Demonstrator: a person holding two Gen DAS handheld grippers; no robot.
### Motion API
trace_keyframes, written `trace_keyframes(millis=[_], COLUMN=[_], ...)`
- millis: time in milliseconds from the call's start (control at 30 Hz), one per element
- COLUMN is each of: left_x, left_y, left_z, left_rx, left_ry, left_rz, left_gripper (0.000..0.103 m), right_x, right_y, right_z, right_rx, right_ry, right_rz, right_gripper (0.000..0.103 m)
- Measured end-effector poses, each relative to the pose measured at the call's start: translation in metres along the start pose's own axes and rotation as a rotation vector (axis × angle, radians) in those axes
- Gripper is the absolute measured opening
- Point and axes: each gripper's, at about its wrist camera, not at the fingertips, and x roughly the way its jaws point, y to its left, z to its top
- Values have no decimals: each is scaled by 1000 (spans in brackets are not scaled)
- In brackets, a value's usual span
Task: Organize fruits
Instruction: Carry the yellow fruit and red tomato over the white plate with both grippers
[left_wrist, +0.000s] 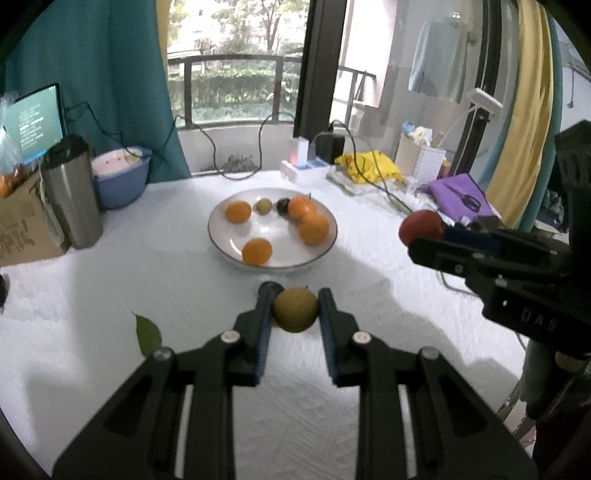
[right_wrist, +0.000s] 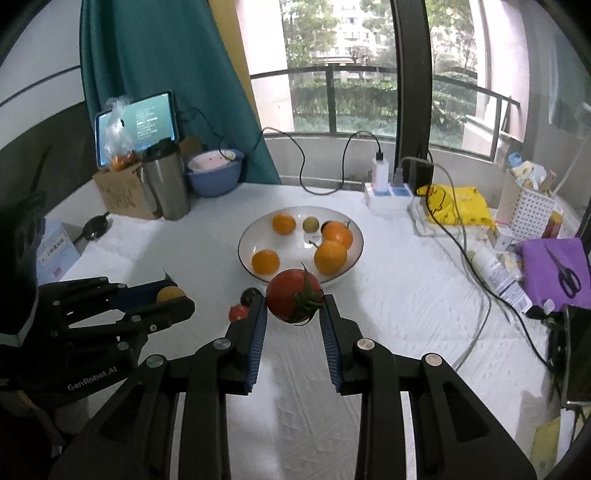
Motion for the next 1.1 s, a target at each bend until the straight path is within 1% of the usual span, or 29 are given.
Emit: trace_keyframes(millis=[267, 533, 733, 1100], left_x=[-13, -18, -13, 12], left_y=[3, 10, 18, 33], left_z=[23, 49, 66, 95], left_rx=[15, 27, 35, 50], left_ry=[-45, -86, -101, -111], left_rz=[-5, -9, -15, -28], left_gripper=[25, 25, 25, 25], right_x=[-11, -13, -6, 19], right_y=[5, 7, 5, -2], right_z=[20, 43, 61, 91], right_rx=[-9, -24, -32, -48], right_ry=[-34, -64, -71, -76], right_rz=[-8, -18, -24, -30], right_gripper=[31, 31, 31, 31])
